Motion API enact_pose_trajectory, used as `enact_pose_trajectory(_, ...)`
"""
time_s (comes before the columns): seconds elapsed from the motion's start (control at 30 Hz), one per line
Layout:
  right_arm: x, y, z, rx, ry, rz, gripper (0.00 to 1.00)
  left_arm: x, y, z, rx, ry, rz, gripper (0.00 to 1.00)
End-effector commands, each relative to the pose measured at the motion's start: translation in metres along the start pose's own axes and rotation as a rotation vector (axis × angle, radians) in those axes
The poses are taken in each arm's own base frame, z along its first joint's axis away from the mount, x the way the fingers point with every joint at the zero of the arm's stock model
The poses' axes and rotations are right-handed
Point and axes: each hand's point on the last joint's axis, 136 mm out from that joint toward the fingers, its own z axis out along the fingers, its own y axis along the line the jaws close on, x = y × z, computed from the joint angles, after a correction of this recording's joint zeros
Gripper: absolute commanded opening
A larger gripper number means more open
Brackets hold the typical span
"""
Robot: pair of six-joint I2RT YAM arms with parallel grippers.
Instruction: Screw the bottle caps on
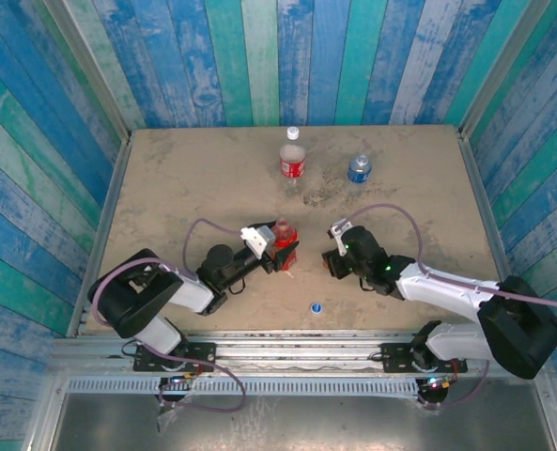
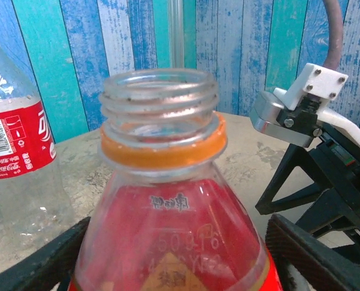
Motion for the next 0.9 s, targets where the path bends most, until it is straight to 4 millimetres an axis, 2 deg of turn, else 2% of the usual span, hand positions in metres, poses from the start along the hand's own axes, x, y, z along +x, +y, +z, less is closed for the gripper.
enact_pose_trajectory(0.0, -0.001, -0.002, -0.005, 0.003, -0.02, 0.014, 0.65, 0.003, -0.001, 0.006, 0.01, 0.006, 0.012, 0.65)
enact_pose_trajectory(0.1, -0.006, -0.005, -0.011, 0.009, -0.056, 0.015, 0.67, 0.004, -0.003, 0.006, 0.02, 0.009, 0.015, 0.62)
enact_pose_trajectory(0.2, -0.016, -0.008, -0.02, 0.019, -0.116, 0.03, 0.73, 0.005, -0.008, 0.006, 0.047, 0.017, 0.021, 0.56)
enact_pose_trajectory(0.3, -0.024, -0.012, -0.032, 0.03, -0.173, 0.059, 0.78, 0.005, -0.015, 0.006, 0.092, 0.02, 0.025, 0.56)
enact_pose_trajectory(0.43, -0.025, -0.014, -0.039, 0.03, -0.179, 0.085, 0.78, 0.003, -0.03, 0.008, 0.19, 0.026, 0.009, 0.56)
enact_pose_trajectory(0.6, -0.012, -0.013, -0.029, 0.041, -0.051, 0.1, 0.73, 0.0, -0.047, 0.012, 0.297, 0.027, -0.002, 0.57)
enact_pose_trajectory(0.7, -0.002, -0.01, -0.018, 0.044, 0.041, 0.086, 0.66, 0.005, -0.044, 0.012, 0.287, 0.039, 0.006, 0.57)
enact_pose_trajectory(0.8, 0.006, -0.007, -0.007, 0.041, 0.1, 0.065, 0.53, 0.01, -0.042, 0.011, 0.28, 0.062, -0.002, 0.57)
enact_pose_trajectory(0.87, 0.01, -0.006, -0.001, 0.043, 0.125, 0.051, 0.54, 0.01, -0.04, 0.008, 0.268, 0.062, -0.005, 0.57)
